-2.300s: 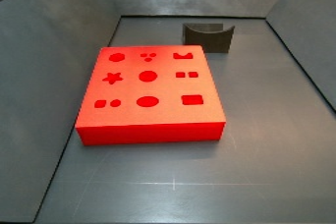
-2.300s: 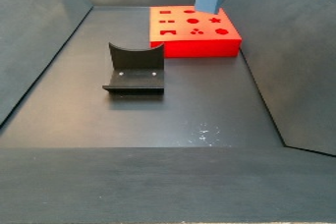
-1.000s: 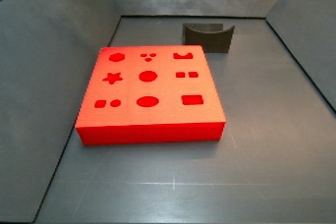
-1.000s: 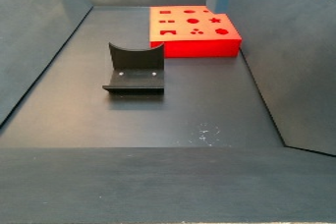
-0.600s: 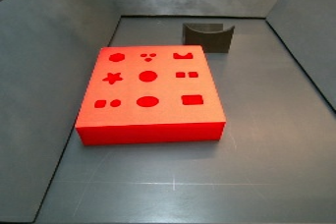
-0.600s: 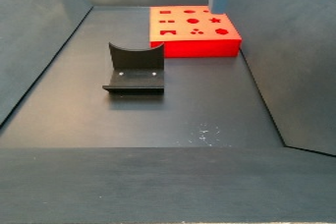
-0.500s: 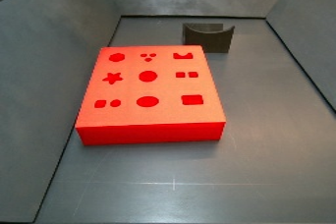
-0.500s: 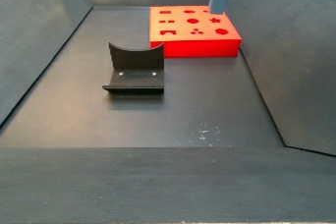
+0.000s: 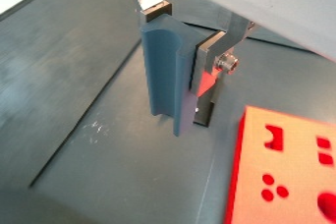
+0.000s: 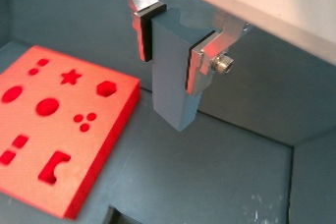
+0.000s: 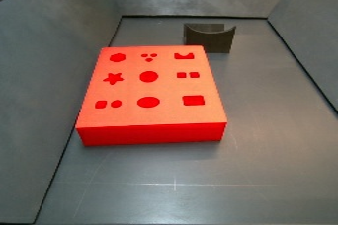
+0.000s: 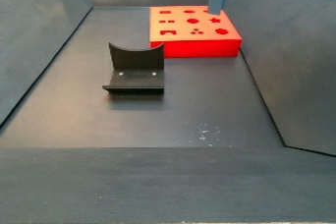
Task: Pick up the arch object. Move up. Place the arch object on the fixture. Regrasp the arch object. Rotate the arch object. Move to above the board. Insert the arch object.
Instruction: Rotate the arch object.
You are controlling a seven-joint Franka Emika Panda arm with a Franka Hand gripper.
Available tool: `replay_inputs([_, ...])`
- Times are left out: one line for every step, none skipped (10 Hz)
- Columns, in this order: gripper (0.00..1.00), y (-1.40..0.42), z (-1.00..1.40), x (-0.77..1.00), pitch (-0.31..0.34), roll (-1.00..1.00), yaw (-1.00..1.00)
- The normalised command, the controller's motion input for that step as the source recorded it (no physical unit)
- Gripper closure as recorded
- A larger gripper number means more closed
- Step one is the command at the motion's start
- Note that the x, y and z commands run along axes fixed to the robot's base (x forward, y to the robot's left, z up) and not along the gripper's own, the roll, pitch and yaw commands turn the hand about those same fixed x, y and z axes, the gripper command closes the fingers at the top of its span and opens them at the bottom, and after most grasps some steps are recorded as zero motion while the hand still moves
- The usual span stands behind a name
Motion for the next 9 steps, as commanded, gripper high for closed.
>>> replay_inputs([1.00, 0.02, 0.01, -0.01, 0.039, -0.07, -1.00])
replay_inputs([1.00, 0.02, 0.01, -0.01, 0.045, -0.08, -1.00])
replay_inputs([1.00, 0.02, 0.01, -0.01, 0.052, -0.09, -1.00])
replay_inputs([1.00, 0.00, 0.00, 0.00, 0.019, -0.03, -1.00])
replay_inputs([1.00, 0.00, 0.00, 0.00, 0.021, -0.04, -1.00])
replay_inputs([1.00, 0.00, 0.00, 0.00, 0.022, -0.04, -1.00])
replay_inputs([1.00, 0.01, 0.00, 0.00, 0.025, -0.04, -1.00])
replay_inputs([1.00, 0.01, 0.00, 0.00, 0.027, -0.05, -1.00])
replay_inputs([1.00, 0.01, 0.00, 0.00, 0.030, -0.05, -1.00])
